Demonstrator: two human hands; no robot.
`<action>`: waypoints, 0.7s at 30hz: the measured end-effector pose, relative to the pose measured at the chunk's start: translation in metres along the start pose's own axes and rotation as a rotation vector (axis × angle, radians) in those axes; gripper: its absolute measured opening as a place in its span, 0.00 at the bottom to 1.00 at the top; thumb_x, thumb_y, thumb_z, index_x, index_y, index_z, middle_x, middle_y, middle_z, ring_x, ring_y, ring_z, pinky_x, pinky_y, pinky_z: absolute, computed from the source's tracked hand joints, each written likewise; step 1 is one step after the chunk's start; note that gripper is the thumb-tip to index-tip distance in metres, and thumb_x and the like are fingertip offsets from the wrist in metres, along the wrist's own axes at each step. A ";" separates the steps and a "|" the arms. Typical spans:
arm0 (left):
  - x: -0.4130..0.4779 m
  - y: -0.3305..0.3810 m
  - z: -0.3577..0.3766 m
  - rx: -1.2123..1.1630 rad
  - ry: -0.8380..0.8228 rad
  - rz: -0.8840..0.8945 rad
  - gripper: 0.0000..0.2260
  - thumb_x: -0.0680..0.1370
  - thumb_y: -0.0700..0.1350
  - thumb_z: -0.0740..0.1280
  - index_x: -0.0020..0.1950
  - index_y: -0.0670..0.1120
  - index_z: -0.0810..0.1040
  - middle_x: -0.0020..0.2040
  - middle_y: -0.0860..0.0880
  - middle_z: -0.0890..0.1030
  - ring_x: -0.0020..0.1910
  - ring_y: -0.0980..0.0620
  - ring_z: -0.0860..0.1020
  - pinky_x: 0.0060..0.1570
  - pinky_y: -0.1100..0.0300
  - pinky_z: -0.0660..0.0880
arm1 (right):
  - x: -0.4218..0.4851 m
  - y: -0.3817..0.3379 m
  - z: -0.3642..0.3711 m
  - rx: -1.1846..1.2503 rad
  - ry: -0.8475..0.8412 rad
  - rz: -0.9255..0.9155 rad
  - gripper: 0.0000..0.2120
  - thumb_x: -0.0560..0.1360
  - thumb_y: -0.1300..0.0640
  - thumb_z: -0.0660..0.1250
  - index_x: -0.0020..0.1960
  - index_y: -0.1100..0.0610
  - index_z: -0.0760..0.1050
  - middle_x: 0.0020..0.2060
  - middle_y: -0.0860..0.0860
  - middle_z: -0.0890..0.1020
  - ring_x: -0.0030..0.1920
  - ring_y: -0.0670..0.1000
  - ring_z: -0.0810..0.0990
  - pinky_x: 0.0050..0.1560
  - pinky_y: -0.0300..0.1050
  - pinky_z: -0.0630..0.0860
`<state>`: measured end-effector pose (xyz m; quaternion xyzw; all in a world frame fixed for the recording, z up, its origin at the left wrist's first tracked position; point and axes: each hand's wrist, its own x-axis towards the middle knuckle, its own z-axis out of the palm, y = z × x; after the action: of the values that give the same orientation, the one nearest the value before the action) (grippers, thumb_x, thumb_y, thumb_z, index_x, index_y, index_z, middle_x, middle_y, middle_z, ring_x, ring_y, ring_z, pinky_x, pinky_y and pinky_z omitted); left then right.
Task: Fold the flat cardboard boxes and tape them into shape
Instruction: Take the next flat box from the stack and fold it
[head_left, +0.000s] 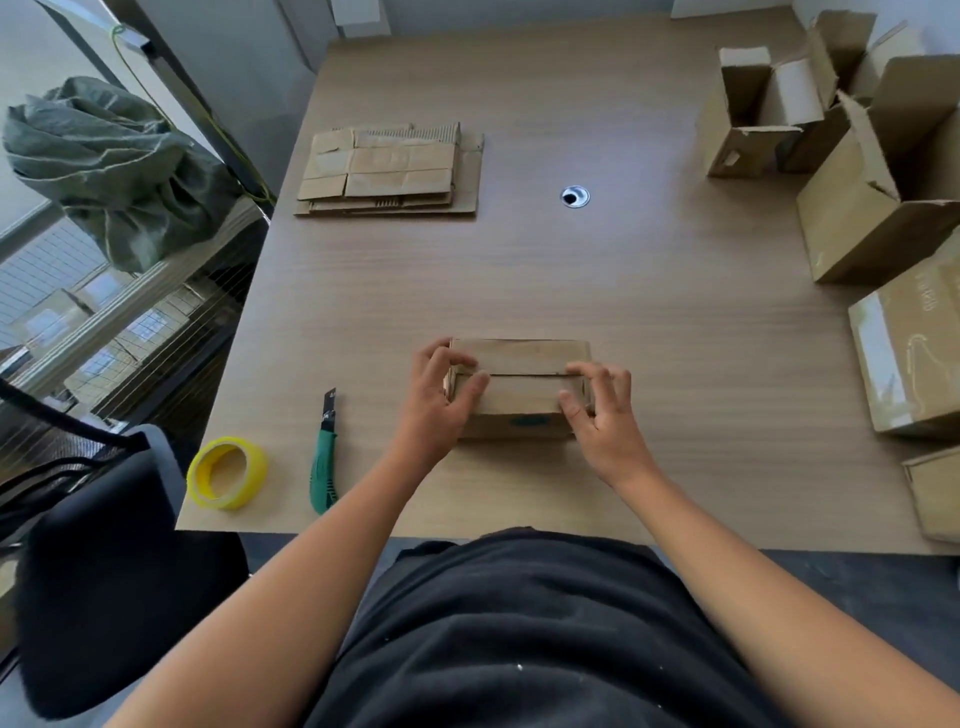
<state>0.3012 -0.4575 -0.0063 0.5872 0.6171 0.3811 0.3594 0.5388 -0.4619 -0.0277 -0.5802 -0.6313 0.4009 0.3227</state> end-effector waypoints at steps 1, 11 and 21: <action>-0.003 -0.007 0.000 0.018 0.005 -0.021 0.04 0.79 0.52 0.69 0.51 0.58 0.74 0.65 0.51 0.70 0.67 0.56 0.70 0.67 0.55 0.69 | -0.002 -0.001 0.004 -0.062 0.017 -0.034 0.15 0.81 0.46 0.64 0.66 0.48 0.70 0.68 0.50 0.62 0.69 0.44 0.65 0.71 0.53 0.67; 0.001 -0.025 -0.018 -0.086 -0.071 -0.139 0.04 0.84 0.51 0.62 0.57 0.53 0.73 0.58 0.51 0.76 0.51 0.47 0.77 0.50 0.49 0.76 | 0.018 -0.030 0.045 -0.973 -0.190 -0.090 0.35 0.80 0.31 0.37 0.82 0.45 0.40 0.82 0.51 0.38 0.79 0.55 0.29 0.78 0.60 0.31; -0.091 -0.126 -0.179 0.457 0.294 -0.502 0.23 0.74 0.43 0.70 0.68 0.41 0.72 0.66 0.41 0.73 0.67 0.42 0.70 0.69 0.48 0.66 | 0.015 -0.073 0.107 -0.897 -0.266 -0.080 0.32 0.82 0.34 0.39 0.82 0.44 0.38 0.81 0.51 0.36 0.79 0.53 0.30 0.80 0.56 0.38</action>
<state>0.0899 -0.5596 -0.0384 0.4216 0.8562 0.2138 0.2085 0.4091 -0.4611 -0.0149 -0.5810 -0.8001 0.1465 -0.0284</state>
